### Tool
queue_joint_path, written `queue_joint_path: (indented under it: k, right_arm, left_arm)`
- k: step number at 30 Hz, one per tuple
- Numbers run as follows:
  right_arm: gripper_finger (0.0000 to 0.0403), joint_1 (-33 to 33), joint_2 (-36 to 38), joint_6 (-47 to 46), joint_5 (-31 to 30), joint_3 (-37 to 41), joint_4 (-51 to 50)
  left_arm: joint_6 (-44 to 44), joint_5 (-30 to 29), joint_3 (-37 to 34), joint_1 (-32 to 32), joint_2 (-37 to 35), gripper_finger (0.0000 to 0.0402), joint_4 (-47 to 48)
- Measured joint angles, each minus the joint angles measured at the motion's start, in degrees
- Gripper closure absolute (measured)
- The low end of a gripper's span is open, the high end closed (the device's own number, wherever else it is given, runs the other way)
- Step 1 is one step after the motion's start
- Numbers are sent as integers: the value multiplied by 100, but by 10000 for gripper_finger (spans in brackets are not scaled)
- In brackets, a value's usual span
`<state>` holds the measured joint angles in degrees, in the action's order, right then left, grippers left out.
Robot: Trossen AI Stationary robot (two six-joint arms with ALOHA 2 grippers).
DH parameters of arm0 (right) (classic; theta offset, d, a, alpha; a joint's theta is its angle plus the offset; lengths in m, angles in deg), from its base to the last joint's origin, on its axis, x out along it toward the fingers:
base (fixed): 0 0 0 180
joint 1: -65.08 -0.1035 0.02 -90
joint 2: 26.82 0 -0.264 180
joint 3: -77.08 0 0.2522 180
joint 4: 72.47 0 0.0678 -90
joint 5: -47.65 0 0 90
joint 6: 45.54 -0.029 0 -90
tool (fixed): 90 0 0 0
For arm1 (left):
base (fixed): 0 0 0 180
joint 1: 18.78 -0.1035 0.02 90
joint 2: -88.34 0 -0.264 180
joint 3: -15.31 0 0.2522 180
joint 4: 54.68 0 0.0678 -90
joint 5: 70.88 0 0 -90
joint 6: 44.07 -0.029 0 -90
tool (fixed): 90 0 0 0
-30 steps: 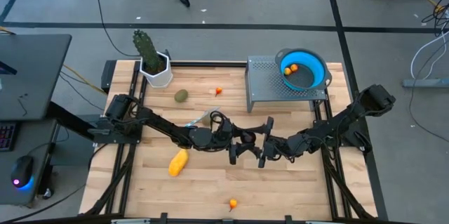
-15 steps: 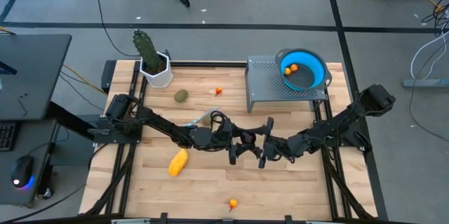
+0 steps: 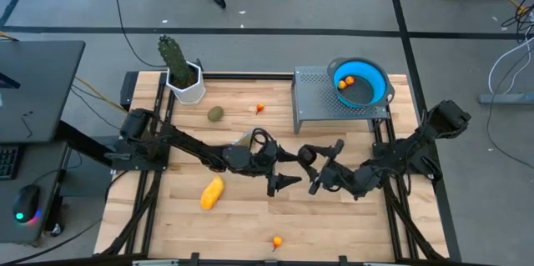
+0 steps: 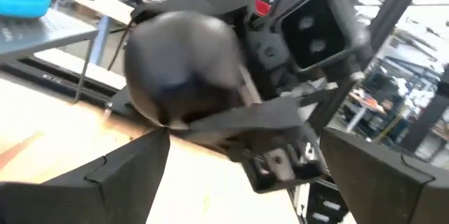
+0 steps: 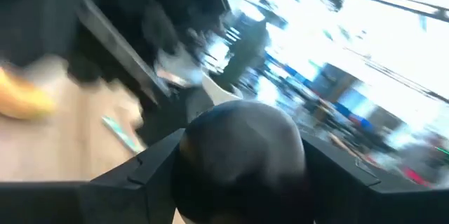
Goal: Pick & Place Fruit
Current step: Put the plum into the blue strainer bowl on the shelf
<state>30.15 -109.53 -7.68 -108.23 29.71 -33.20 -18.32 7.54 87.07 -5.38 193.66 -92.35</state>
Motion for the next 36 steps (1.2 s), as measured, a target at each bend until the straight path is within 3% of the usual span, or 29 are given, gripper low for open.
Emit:
queue_joint_path:
  k: [4, 14, 18, 26, 36]
  right_arm:
    - [154, -99, 36, 487, -864, 4, 301]
    - [154, 182, 461, 1309, -1612, 7, 482]
    - [154, 301, 827, 2122, -2374, 10, 504]
    - [154, 793, 2139, 2471, -2364, 26, 224]
    - [155, 2182, 3266, 3014, -1683, 26, 46]
  left_arm:
    - [-324, 142, -11, -137, -569, 13, 634]
    - [-1505, -538, -9, -176, -1953, 13, 1883]
    - [-1631, -695, -9, -107, -2287, 13, 2349]
    - [-1762, -939, -9, 6, -2347, 13, 2657]
    - [-1766, -964, -9, 4, -2345, 13, 2679]
